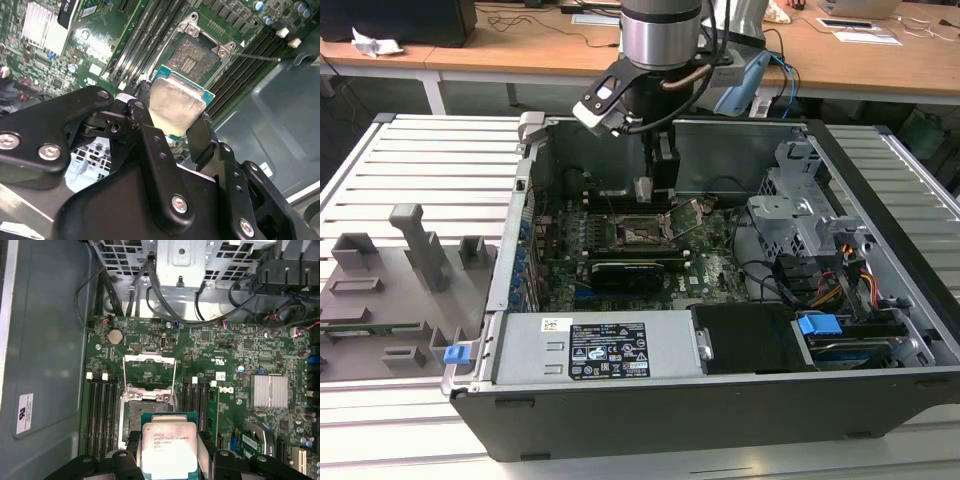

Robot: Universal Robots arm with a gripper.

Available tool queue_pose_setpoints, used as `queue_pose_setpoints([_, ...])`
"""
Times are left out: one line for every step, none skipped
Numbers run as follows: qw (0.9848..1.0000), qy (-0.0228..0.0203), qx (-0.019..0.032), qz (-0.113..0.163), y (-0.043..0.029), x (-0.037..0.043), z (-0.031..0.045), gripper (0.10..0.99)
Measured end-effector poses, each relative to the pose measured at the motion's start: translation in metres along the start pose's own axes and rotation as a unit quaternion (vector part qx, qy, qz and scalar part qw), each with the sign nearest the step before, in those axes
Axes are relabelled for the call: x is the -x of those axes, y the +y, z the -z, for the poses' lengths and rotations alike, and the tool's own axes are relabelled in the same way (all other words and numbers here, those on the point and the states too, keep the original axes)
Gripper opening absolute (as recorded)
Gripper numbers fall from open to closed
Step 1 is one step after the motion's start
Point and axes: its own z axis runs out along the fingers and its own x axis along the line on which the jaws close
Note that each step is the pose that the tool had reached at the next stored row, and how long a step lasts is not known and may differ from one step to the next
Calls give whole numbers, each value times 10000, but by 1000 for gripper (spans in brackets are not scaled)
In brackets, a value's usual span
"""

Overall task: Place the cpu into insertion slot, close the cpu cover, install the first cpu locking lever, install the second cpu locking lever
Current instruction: 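Place the cpu into insertion slot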

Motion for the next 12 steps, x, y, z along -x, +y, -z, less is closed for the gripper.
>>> queue_pose_setpoints([10000, 5, -2, 69, 0, 0, -2, 533])
queue_pose_setpoints([9999, 9, -2, 124, -1, 1, -4, 533])
queue_pose_setpoints([9999, 12, -3, 156, -1, 0, -8, 533])
queue_pose_setpoints([9999, 12, -4, 161, -1, 0, -10, 533])
queue_pose_setpoints([9999, 13, -4, 162, -2, 0, -15, 533])
queue_pose_setpoints([9999, 14, -3, 162, -2, 1, -25, 533])
queue_pose_setpoints([9999, 13, -3, 162, -3, 1, -31, 533])
queue_pose_setpoints([9999, 13, -3, 162, -3, 1, -39, 533])
queue_pose_setpoints([9999, 13, -3, 162, -4, 1, -44, 533])
queue_pose_setpoints([9999, 13, -3, 162, -4, 1, -49, 533])
queue_pose_setpoints([9999, 13, -3, 162, -5, 1, -53, 533])
queue_pose_setpoints([9999, 13, -3, 162, -5, 1, -56, 533])
